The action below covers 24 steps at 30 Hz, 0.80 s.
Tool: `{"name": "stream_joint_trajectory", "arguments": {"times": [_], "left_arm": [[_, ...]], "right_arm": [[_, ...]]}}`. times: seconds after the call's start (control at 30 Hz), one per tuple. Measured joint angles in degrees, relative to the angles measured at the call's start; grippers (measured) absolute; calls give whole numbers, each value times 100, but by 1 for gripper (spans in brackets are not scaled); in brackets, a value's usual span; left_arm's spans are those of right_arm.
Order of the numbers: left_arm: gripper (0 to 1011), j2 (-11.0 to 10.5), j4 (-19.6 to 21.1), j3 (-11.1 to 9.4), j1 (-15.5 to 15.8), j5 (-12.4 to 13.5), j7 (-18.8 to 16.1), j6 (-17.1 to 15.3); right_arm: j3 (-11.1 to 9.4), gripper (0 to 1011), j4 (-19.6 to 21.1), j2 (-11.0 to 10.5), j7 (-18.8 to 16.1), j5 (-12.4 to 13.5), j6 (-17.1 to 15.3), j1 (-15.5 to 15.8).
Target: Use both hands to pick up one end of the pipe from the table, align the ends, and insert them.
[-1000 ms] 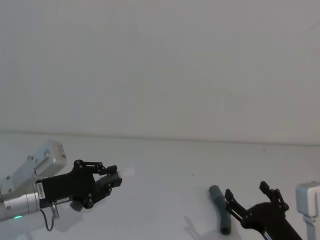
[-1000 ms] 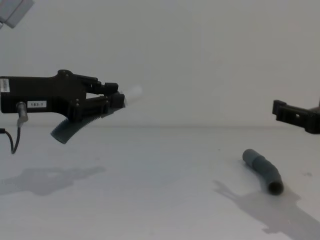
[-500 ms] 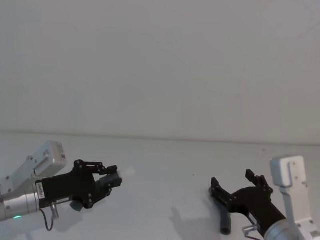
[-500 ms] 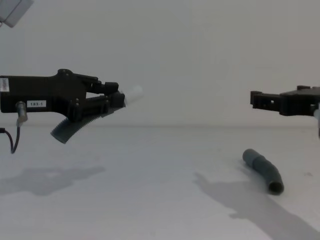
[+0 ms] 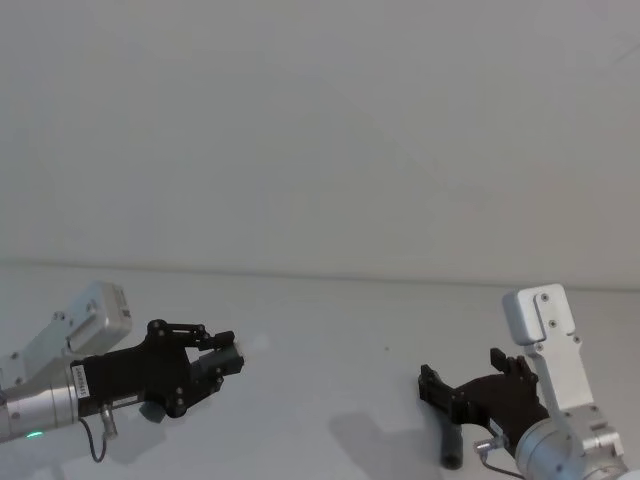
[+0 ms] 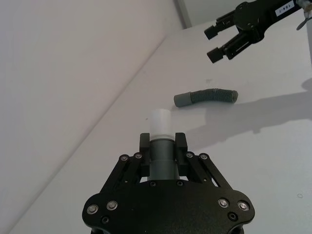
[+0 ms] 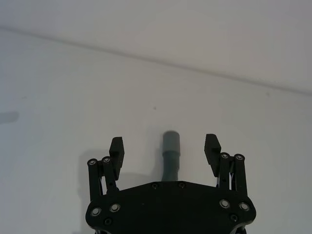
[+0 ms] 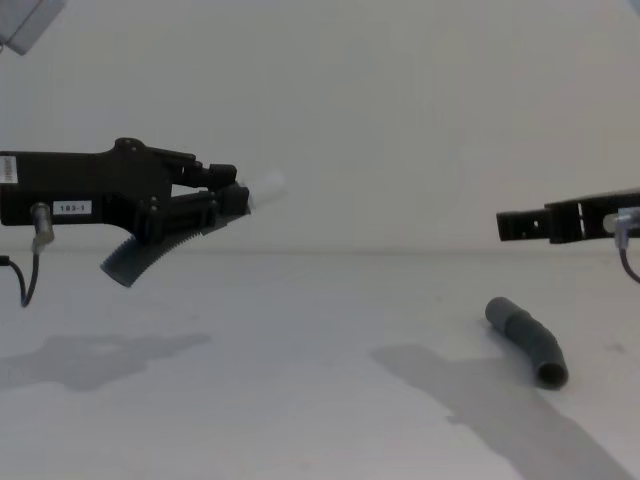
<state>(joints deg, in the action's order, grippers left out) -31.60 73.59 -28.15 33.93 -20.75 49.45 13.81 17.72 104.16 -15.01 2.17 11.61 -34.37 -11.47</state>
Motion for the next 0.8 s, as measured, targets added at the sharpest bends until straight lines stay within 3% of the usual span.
{"name": "stream_joint_trajectory", "arguments": {"times": [0.3,0.8], "left_arm": [[274,-1,0,0,-1,0,1,3],[274,0,0,0,-1,1,0,3]], "right_arm": [[7,1003,-18,144,194,-80,-606,-42],[95,1003,-156,369,297,-168,-879,-72]]}}
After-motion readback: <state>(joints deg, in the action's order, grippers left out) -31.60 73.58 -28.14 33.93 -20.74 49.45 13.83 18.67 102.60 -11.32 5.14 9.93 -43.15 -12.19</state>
